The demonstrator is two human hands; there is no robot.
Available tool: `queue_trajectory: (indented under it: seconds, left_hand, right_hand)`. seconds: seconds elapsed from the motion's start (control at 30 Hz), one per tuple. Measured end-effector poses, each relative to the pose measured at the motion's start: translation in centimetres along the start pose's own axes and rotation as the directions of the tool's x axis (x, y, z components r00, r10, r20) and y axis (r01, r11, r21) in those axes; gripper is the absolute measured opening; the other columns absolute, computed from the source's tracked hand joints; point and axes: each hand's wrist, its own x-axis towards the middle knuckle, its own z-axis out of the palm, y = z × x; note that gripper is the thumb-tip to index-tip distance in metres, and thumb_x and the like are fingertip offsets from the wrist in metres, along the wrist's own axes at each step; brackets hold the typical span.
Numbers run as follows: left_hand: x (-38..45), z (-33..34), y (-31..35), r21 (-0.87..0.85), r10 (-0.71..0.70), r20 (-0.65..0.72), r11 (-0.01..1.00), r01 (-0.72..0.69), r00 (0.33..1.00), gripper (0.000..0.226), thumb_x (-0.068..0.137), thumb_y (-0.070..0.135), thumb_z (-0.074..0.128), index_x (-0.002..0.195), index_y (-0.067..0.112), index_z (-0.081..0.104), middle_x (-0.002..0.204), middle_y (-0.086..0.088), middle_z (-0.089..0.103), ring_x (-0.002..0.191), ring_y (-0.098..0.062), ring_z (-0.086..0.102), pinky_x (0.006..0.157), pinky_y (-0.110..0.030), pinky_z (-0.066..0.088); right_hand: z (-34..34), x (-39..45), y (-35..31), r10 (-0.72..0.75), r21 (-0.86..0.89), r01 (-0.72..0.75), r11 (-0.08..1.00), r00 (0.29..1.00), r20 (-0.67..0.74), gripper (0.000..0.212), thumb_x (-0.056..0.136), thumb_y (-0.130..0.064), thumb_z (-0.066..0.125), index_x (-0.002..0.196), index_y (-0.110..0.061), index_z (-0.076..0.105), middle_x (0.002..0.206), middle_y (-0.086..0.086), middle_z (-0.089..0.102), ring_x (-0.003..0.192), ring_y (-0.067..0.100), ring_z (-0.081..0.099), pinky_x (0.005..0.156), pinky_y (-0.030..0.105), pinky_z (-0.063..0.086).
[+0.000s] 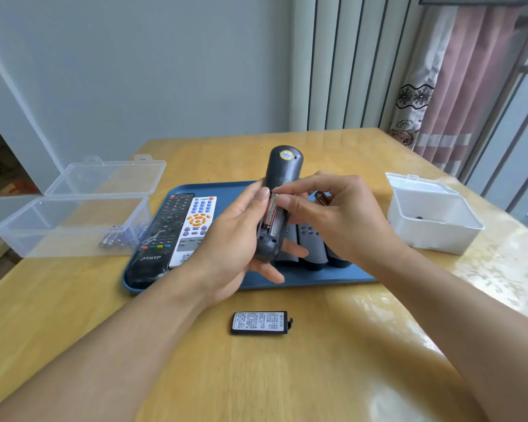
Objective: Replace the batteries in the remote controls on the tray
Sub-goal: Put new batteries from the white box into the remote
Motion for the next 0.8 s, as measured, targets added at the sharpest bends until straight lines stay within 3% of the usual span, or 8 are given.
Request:
queue_trajectory:
  seconds: [0.17,0.27,0.4,0.53,0.67,0.73,0.8]
  left_hand:
    - [0.0,-0.6,0.2,0.022,-0.05,0.089,0.999,0.049,0.995,0.04,0.108,0.041,0.036,0.136,0.03,0.06,0.129,0.006,0.07,0.101,-0.033,0.074,0.043,-0.029,0.052]
    - [0.2,-0.7,0.2,-0.041,-0.098,0.103,0.994,0.103,0.99,0.041,0.107,0.042,0.037,0.136,0.026,0.061,0.131,0.004,0.069,0.106,-0.035,0.073,0.06,-0.045,0.061]
    - [0.2,-0.5,0.0,-0.115,-0.139,0.08,0.982,0.147,0.987,0.038,0.104,0.044,0.044,0.13,0.024,0.062,0.127,-0.006,0.07,0.108,-0.04,0.071,0.077,-0.063,0.059]
    - [0.3,-0.3,-0.1,-0.202,-0.146,0.029,0.968,0.148,0.989,0.035,0.107,0.035,0.044,0.131,0.013,0.056,0.122,-0.02,0.069,0.101,-0.043,0.072,0.075,-0.064,0.058]
    - [0.6,-0.7,0.2,-0.266,-0.099,-0.067,0.961,0.078,0.993,0.039,0.109,0.033,0.04,0.133,0.004,0.049,0.115,-0.018,0.073,0.094,-0.044,0.074,0.066,-0.059,0.061]
    - [0.7,-0.9,0.3,-0.225,-0.069,-0.094,0.973,0.047,0.993,0.04,0.11,0.033,0.037,0.133,0.002,0.048,0.112,-0.014,0.076,0.091,-0.042,0.075,0.065,-0.056,0.062]
    - [0.7,-0.9,0.3,-0.211,-0.045,-0.108,0.977,0.021,0.993,0.04,0.11,0.031,0.035,0.133,0.0,0.047,0.11,-0.014,0.077,0.089,-0.041,0.076,0.066,-0.054,0.063]
  right_hand:
    - [-0.5,0.3,0.2,0.018,-0.11,-0.019,0.994,1.0,-0.016,0.009,0.078,-0.033,0.084,0.085,-0.028,0.08,0.078,-0.005,0.064,0.07,0.023,0.064,0.062,0.022,0.045]
    - [-0.6,0.3,0.4,0.018,-0.151,-0.016,0.988,1.0,0.012,0.011,0.077,-0.033,0.085,0.086,-0.03,0.079,0.076,-0.008,0.062,0.059,0.003,0.051,0.063,0.017,0.039]
    - [-0.3,0.3,0.6,0.005,-0.211,-0.003,0.978,1.0,0.009,0.024,0.071,-0.034,0.089,0.081,-0.029,0.068,0.071,-0.009,0.059,0.06,0.006,0.049,0.059,0.024,0.043]
    - [-0.4,0.2,0.1,0.032,-0.159,-0.026,0.987,0.999,0.032,0.038,0.069,-0.024,0.091,0.087,-0.023,0.058,0.072,0.001,0.053,0.056,0.002,0.044,0.048,0.012,0.042]
    - [-1.0,0.8,0.8,0.198,-0.179,-0.192,0.965,0.98,0.013,0.032,0.08,-0.033,0.082,0.102,-0.027,0.06,0.072,-0.008,0.054,0.058,0.003,0.046,0.056,0.017,0.038]
    - [-1.5,1.2,0.9,0.282,-0.087,-0.278,0.957,0.959,0.035,0.02,0.092,-0.021,0.07,0.109,-0.026,0.061,0.077,-0.007,0.054,0.055,0.004,0.045,0.055,0.021,0.036]
    - [-1.8,1.3,1.1,0.328,0.031,-0.331,0.943,0.942,0.074,0.024,0.097,-0.007,0.057,0.115,-0.022,0.063,0.08,-0.005,0.055,0.059,0.007,0.045,0.058,0.025,0.036]
